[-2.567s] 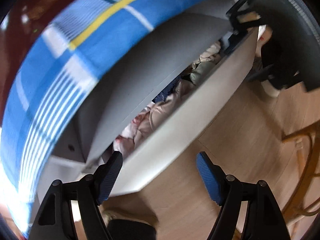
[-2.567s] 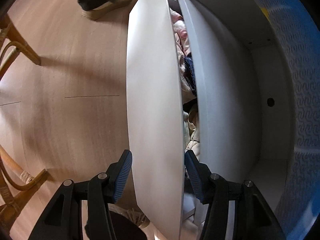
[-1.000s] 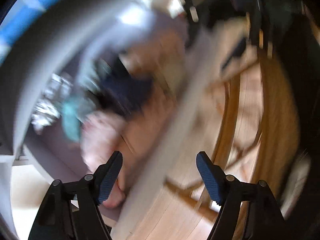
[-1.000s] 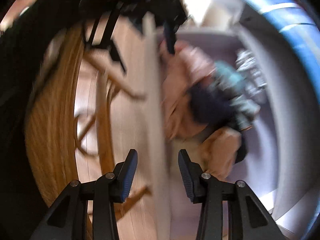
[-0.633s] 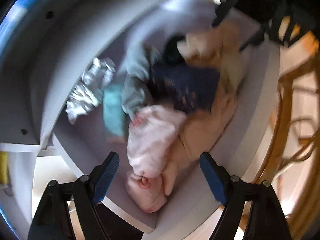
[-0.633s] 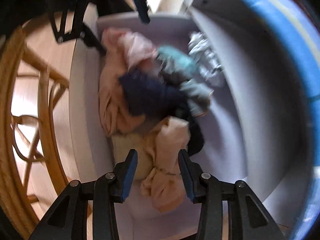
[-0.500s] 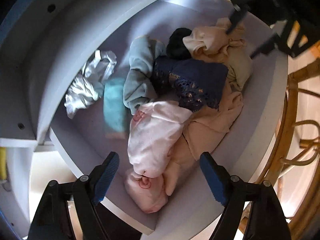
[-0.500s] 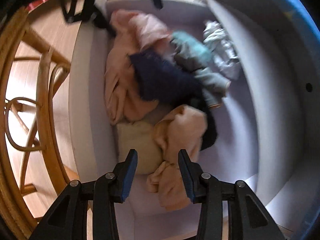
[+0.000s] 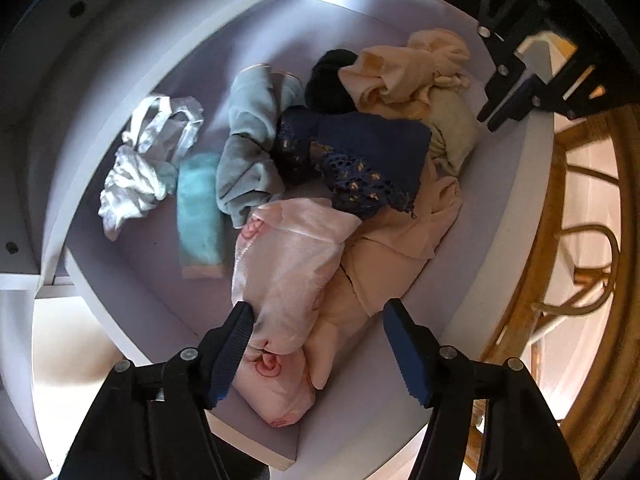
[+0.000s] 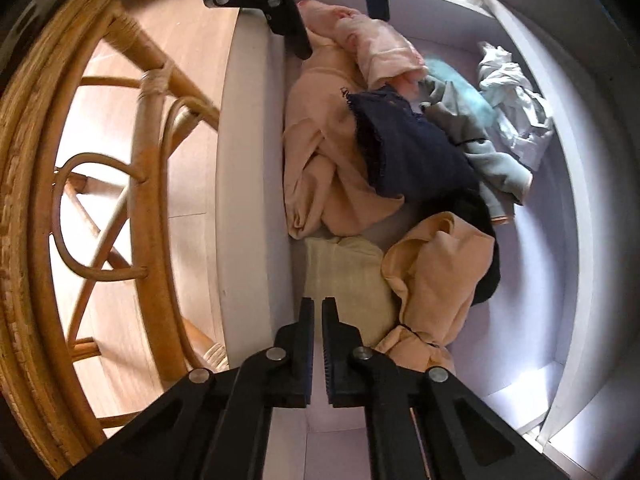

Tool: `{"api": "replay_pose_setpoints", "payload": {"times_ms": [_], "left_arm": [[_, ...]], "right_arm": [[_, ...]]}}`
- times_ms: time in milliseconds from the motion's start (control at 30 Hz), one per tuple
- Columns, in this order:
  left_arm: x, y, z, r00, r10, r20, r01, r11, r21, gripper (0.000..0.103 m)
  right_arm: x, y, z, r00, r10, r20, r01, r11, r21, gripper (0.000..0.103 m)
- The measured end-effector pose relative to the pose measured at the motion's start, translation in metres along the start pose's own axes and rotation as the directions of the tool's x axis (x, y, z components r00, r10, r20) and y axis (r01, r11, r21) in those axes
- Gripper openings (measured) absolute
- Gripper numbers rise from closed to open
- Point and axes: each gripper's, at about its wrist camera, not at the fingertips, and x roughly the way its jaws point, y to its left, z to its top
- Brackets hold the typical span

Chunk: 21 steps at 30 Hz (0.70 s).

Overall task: Organize soft objects
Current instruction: 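Close the right gripper on the beige rolled cloth bundle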

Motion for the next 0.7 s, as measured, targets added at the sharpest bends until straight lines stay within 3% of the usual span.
{"api": "replay_pose_setpoints", "payload": {"times_ms": [133, 200, 300, 400, 533, 633, 700], "left_arm": [[0.005, -0.007, 0.005, 1.000, -0.012, -0.026, 0.014, 0.999, 0.045, 0.067], [0.008, -0.007, 0.007, 0.999, -0.017, -0.036, 0.019, 0.998, 0.052, 0.067], [0.008, -0.004, 0.013, 0.999, -0.018, -0.042, 0.020, 0.998, 0.059, 0.067], [0.008, -0.002, 0.018, 0.999, -0.005, -0.039, 0.007, 0.998, 0.066, 0.070], [0.006, 0.009, 0.025, 1.000, 0.021, -0.009, -0.022, 0.998, -0.065, 0.078], [-0.006, 0.025, 0.033, 0.996, 0.079, 0.038, -0.072, 0.983, -0.167, 0.089], [-0.013, 0.035, 0.037, 0.993, 0.097, 0.064, -0.080, 0.970, -0.229, 0.090]], "right_arm": [[0.000, 0.009, 0.000, 0.999, 0.046, -0.014, -0.046, 0.999, -0.026, 0.005], [-0.003, 0.012, 0.000, 0.999, 0.042, -0.015, -0.043, 0.999, -0.030, 0.020], [-0.014, -0.002, 0.002, 0.998, 0.055, 0.031, -0.056, 0.998, 0.031, 0.021], [-0.032, -0.019, 0.001, 0.996, 0.006, 0.090, -0.018, 0.991, 0.131, 0.022], [-0.042, -0.047, -0.005, 0.992, -0.106, 0.072, 0.083, 0.959, 0.270, 0.029], [-0.038, -0.062, -0.018, 0.989, -0.145, 0.013, 0.130, 0.924, 0.360, 0.030], [-0.036, -0.065, -0.023, 0.989, -0.148, -0.013, 0.142, 0.911, 0.388, 0.030]]}}
